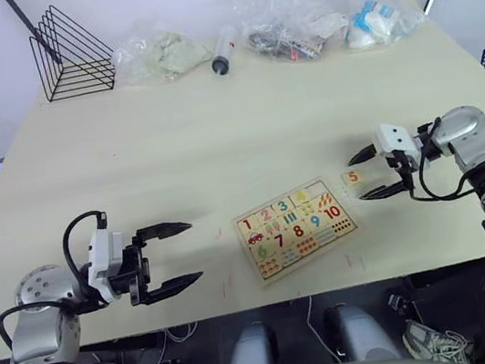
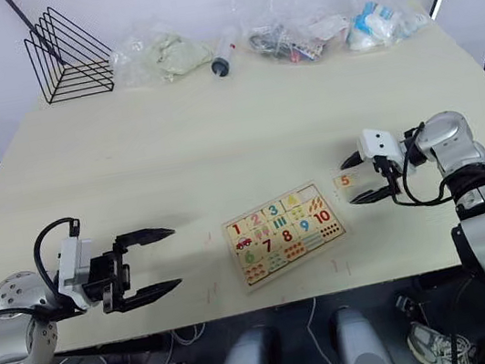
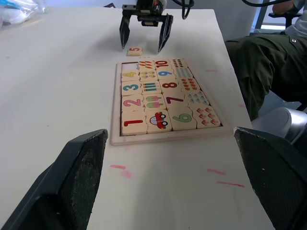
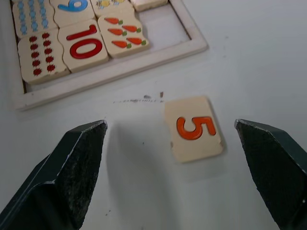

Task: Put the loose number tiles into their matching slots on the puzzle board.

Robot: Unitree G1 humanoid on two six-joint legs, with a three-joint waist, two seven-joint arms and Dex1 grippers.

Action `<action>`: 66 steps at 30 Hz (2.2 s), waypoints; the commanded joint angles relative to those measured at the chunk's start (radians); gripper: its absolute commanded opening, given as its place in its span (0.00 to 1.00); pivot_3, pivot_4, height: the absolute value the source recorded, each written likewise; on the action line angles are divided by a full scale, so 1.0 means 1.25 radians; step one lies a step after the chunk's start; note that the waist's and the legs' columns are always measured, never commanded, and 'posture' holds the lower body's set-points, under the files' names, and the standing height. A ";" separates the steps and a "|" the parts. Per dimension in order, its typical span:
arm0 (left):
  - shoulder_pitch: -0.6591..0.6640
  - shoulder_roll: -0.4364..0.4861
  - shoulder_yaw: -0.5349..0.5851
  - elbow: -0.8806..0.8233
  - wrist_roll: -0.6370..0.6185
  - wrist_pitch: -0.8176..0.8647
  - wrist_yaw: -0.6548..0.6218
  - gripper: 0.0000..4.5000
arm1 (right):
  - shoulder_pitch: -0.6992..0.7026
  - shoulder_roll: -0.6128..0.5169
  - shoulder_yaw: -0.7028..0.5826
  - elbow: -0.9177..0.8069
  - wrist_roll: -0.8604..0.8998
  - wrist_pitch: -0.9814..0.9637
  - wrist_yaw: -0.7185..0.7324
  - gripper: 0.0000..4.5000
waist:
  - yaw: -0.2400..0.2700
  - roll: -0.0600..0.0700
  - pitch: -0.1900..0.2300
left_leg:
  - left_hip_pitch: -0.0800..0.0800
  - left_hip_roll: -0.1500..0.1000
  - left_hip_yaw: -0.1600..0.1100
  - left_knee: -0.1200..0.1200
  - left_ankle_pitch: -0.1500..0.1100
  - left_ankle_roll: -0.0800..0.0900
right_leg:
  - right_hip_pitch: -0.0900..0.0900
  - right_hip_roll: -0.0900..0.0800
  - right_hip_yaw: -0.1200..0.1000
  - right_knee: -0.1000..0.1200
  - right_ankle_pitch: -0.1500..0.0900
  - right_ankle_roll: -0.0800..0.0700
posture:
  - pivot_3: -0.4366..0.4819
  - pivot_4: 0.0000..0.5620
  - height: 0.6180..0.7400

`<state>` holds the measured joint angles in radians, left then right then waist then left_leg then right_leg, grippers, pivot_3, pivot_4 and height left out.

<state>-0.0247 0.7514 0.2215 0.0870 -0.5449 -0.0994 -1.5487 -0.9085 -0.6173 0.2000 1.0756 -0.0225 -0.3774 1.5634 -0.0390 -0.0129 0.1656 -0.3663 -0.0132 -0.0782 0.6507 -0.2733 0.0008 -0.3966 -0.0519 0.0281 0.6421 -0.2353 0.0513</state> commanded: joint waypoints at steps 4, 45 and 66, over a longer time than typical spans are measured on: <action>-0.006 0.001 -0.009 -0.021 -0.008 -0.009 -0.007 1.00 | -0.030 0.005 -0.014 0.024 -0.010 -0.021 -0.002 1.00 | -0.001 0.000 0.000 | 0.000 0.000 0.000 0.000 0.000 0.000 | 0.000 0.000 0.000 0.000 0.000 0.000 | 0.48 0.27 1.00; 0.031 -0.019 0.001 -0.031 -0.022 -0.019 0.021 1.00 | 0.089 -0.025 -0.008 -0.599 0.062 0.464 -0.028 0.19 | 0.001 0.001 0.000 | 0.000 0.000 -0.006 0.000 0.000 0.000 | 0.000 -0.001 0.000 0.000 0.000 0.000 | 0.48 0.27 1.00; 0.150 -0.073 0.005 -0.241 -0.021 0.040 0.231 1.00 | -0.029 -0.017 0.214 -0.676 -0.110 0.566 -0.104 0.19 | 0.003 0.001 0.000 | -0.002 0.000 -0.007 0.000 0.000 0.000 | -0.001 -0.002 -0.002 -0.001 0.000 0.000 | 0.48 0.27 1.00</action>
<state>0.1583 0.6598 0.2255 -0.1562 -0.5635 -0.0614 -1.2882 -0.9131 -0.6384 0.4664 0.2371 -0.1428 0.3436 1.4373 -0.0350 -0.0121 0.1662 -0.3685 -0.0131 -0.0868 0.6503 -0.2734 0.0007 -0.3977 -0.0541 0.0254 0.6412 -0.2353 0.0514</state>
